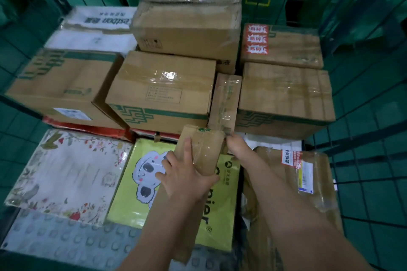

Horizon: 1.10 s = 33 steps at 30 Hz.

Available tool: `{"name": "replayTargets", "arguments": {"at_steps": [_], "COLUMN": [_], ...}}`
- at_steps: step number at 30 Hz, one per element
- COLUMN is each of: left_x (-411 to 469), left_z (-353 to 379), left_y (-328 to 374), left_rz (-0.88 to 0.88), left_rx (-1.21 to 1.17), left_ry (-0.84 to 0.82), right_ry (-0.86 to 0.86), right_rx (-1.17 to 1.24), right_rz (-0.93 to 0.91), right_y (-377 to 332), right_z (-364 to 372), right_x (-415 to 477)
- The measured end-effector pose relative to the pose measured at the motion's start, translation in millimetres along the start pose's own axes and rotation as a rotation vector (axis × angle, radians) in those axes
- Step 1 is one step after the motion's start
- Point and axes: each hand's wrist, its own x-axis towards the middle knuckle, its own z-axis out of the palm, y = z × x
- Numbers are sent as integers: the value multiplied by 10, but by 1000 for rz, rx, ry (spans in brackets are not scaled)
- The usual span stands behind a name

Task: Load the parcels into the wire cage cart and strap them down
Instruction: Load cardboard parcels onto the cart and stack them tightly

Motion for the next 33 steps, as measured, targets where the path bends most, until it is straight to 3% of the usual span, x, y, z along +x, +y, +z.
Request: {"name": "replayTargets", "arguments": {"at_steps": [5,10,15,19,24,26,29,33], "left_x": [-74,-289,-175,-29,61,110,186,234], "left_z": [-305,-511,-685,-653,-494,-413,-323,-229], "left_y": [171,464,779,1167,1626,1806,2036,2271], "left_rz": [133,229,425,595,781,852,922,1089], "left_rx": [114,273,398,363,386,411,407,499], "left_ry": [15,57,120,106,137,128,89,109], "right_ry": [43,-174,66,294,675,585,295,218], "right_rx": [252,236,544,592,73,-240,-804,-1050], "right_rz": [16,80,65,16,-298,-477,-473,-407], "right_y": [-300,-308,-159,-41,116,122,160,277], "right_z": [-414,-747,-842,-1291,-1844,-2050,-2192,-2327], "right_x": [-138,-460,-372,-326,-555,-697,-758,-687]}}
